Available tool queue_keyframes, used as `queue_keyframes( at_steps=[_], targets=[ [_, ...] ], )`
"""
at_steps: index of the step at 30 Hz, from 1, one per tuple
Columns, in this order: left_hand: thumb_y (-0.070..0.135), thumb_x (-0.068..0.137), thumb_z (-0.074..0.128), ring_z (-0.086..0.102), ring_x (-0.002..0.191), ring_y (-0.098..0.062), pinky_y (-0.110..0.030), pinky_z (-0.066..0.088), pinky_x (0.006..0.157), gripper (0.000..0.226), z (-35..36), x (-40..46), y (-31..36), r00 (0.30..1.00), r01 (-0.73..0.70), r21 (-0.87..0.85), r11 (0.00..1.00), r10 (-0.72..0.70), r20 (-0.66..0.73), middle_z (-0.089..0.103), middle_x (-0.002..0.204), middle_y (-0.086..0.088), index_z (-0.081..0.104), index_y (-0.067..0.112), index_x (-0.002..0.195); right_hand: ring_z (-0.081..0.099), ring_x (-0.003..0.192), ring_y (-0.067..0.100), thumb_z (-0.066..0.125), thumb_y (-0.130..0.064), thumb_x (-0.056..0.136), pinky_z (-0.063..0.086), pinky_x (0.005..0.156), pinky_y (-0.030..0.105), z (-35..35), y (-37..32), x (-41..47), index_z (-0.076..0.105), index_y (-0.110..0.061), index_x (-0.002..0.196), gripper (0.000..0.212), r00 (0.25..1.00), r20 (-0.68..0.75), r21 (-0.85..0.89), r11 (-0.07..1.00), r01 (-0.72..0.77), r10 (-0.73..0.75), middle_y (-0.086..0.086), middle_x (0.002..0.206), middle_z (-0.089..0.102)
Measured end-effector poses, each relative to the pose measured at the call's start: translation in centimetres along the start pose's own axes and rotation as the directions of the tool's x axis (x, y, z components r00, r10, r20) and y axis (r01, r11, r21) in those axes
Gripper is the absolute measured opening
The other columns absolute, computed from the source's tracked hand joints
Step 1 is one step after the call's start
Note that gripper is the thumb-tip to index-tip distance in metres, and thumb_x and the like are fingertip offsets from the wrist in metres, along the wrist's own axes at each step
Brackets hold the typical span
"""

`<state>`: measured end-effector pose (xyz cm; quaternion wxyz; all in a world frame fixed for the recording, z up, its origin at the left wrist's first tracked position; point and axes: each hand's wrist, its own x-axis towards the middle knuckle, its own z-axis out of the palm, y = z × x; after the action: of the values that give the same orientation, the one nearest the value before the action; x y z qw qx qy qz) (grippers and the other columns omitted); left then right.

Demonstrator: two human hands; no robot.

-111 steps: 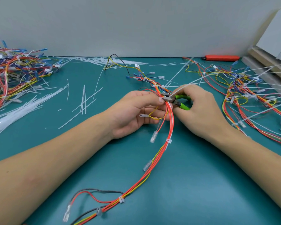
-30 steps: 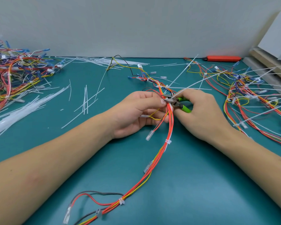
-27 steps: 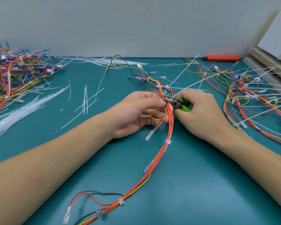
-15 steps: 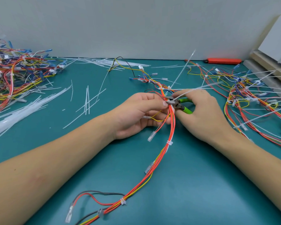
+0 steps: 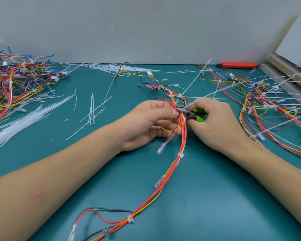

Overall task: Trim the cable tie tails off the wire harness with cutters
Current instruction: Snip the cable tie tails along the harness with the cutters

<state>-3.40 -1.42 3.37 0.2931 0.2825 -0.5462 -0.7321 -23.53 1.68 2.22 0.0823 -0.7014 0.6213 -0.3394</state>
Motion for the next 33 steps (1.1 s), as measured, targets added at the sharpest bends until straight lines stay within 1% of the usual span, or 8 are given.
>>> queue_keyframes(
  at_steps=[6, 12, 15, 22, 24, 27, 30, 33],
  targets=[
    [0.009, 0.098, 0.057, 0.070, 0.069, -0.016, -0.022, 0.054, 0.063, 0.017, -0.06, 0.09, -0.01, 1.000, 0.004, -0.006, 1.000, -0.004, 0.008, 0.073, 0.083, -0.004, 0.061, 0.014, 0.083, 0.054, 0.068, 0.022, 0.071, -0.022, 0.083, 0.051, 0.068, 0.042, 0.25, 0.20, -0.13, 0.071, -0.021, 0.077, 0.007, 1.000, 0.025, 0.031, 0.999, -0.017, 0.017, 0.001, 0.065, 0.059],
    [0.006, 0.098, 0.056, 0.071, 0.068, -0.016, -0.021, 0.054, 0.061, 0.015, -0.01, 0.13, 0.01, 1.000, 0.008, -0.008, 1.000, -0.008, -0.006, 0.073, 0.082, -0.005, 0.059, 0.012, 0.084, 0.059, 0.109, 0.018, 0.075, -0.020, 0.080, 0.041, 0.092, 0.027, 0.00, -0.02, -0.19, 0.073, -0.024, 0.104, 0.024, 0.999, -0.020, -0.003, 0.999, 0.044, -0.044, -0.011, 0.102, 0.069],
    [0.005, 0.098, 0.056, 0.071, 0.067, -0.015, -0.021, 0.054, 0.060, 0.015, 0.07, 0.10, 0.04, 1.000, 0.009, -0.015, 1.000, -0.009, -0.011, 0.073, 0.081, -0.005, 0.059, 0.012, 0.085, 0.061, 0.113, 0.020, 0.076, -0.015, 0.079, 0.046, 0.101, 0.035, -0.05, -0.01, -0.15, 0.071, -0.021, 0.110, 0.032, 0.999, -0.024, 0.009, 1.000, 0.025, -0.025, -0.004, 0.113, 0.070],
    [0.006, 0.098, 0.057, 0.071, 0.068, -0.015, -0.021, 0.054, 0.061, 0.015, 0.07, 0.04, 0.05, 1.000, 0.003, -0.006, 1.000, -0.003, -0.009, 0.073, 0.081, -0.005, 0.058, 0.013, 0.084, 0.061, 0.095, 0.023, 0.076, -0.018, 0.078, 0.050, 0.089, 0.042, -0.16, -0.13, 0.22, 0.071, -0.020, 0.091, 0.014, 1.000, 0.014, -0.004, 1.000, 0.005, -0.005, -0.002, 0.094, 0.067],
    [0.008, 0.097, 0.057, 0.070, 0.068, -0.015, -0.021, 0.053, 0.062, 0.015, 0.00, -0.01, 0.09, 1.000, 0.000, -0.001, 1.000, 0.000, -0.006, 0.073, 0.082, -0.004, 0.061, 0.013, 0.085, 0.057, 0.081, 0.022, 0.071, -0.027, 0.079, 0.048, 0.075, 0.040, -0.16, -0.22, 0.27, 0.068, -0.021, 0.077, 0.008, 1.000, 0.008, -0.015, 1.000, -0.007, 0.007, -0.002, 0.077, 0.062],
    [0.008, 0.097, 0.057, 0.069, 0.067, -0.014, -0.021, 0.053, 0.062, 0.020, -0.11, -0.09, 0.15, 1.000, -0.006, -0.003, 1.000, 0.006, -0.002, 0.072, 0.082, -0.004, 0.065, 0.016, 0.081, 0.044, 0.061, 0.019, 0.058, -0.037, 0.076, 0.040, 0.057, 0.036, 0.16, -0.50, -0.03, 0.062, -0.015, 0.068, 0.024, 0.999, 0.027, 0.014, 1.000, -0.028, 0.027, 0.001, 0.057, 0.049],
    [0.008, 0.097, 0.057, 0.068, 0.065, -0.012, -0.020, 0.052, 0.060, 0.024, -0.02, -0.18, 0.26, 1.000, -0.006, -0.006, 1.000, 0.006, 0.003, 0.072, 0.081, -0.002, 0.066, 0.018, 0.078, 0.046, 0.061, 0.020, 0.057, -0.036, 0.075, 0.043, 0.058, 0.036, 0.17, -0.49, -0.20, 0.065, -0.016, 0.071, 0.022, 0.999, 0.017, 0.028, 0.999, -0.035, 0.035, 0.001, 0.058, 0.052],
    [0.008, 0.098, 0.056, 0.068, 0.065, -0.011, -0.019, 0.053, 0.060, 0.018, 0.02, -0.15, 0.27, 1.000, -0.002, -0.004, 1.000, 0.002, 0.000, 0.072, 0.079, 0.000, 0.062, 0.015, 0.083, 0.059, 0.077, 0.019, 0.061, -0.034, 0.075, 0.050, 0.073, 0.038, 0.02, -0.61, -0.19, 0.072, -0.021, 0.083, 0.019, 0.999, -0.025, 0.037, 0.999, -0.023, 0.024, -0.006, 0.074, 0.066]
  ],
)
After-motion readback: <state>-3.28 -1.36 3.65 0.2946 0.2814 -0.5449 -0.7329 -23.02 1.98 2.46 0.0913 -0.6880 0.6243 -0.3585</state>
